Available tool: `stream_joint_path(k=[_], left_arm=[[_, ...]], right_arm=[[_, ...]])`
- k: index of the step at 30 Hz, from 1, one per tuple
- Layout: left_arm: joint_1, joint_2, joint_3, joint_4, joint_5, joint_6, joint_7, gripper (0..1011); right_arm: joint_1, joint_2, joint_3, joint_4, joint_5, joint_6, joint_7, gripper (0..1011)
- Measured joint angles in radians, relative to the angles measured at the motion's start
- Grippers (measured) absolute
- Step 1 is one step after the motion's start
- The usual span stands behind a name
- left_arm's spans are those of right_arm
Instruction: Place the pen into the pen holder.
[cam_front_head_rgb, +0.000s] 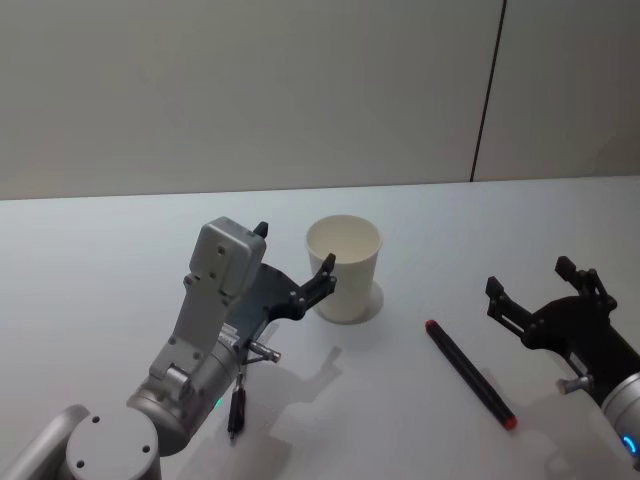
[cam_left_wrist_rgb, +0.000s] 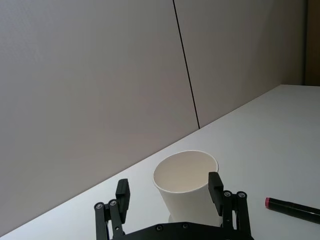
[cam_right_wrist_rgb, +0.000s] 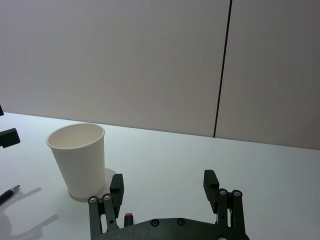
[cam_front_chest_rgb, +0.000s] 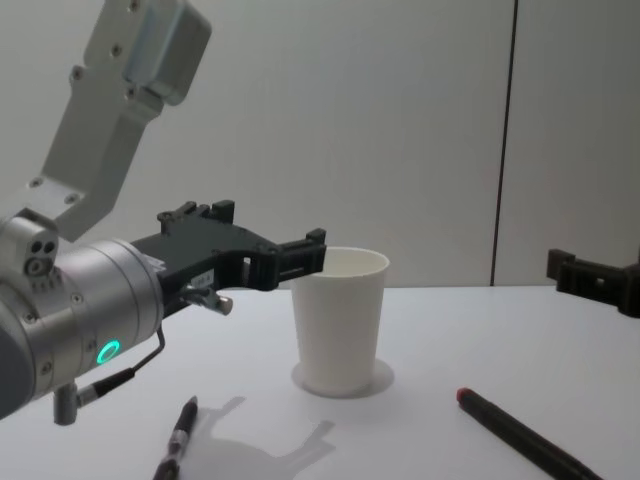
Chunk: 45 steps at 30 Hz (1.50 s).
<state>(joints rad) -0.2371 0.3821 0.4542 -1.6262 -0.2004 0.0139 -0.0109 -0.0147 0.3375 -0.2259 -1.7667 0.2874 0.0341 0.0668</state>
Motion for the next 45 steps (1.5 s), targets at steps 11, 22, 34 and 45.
stream_joint_path(k=[11,22,34,45], left_arm=[[0.0,0.0,0.0,0.0,0.0,0.0,0.0,1003],[0.0,0.0,0.0,0.0,0.0,0.0,0.0,1003],[0.0,0.0,0.0,0.0,0.0,0.0,0.0,1003],[0.0,0.0,0.0,0.0,0.0,0.0,0.0,1003]], right_arm=[[0.0,0.0,0.0,0.0,0.0,0.0,0.0,1002],[0.0,0.0,0.0,0.0,0.0,0.0,0.0,1002],[0.0,0.0,0.0,0.0,-0.001,0.001,0.0,1002],[0.021,-0.002,0.0,0.0,-0.026,0.048,0.022,1002]])
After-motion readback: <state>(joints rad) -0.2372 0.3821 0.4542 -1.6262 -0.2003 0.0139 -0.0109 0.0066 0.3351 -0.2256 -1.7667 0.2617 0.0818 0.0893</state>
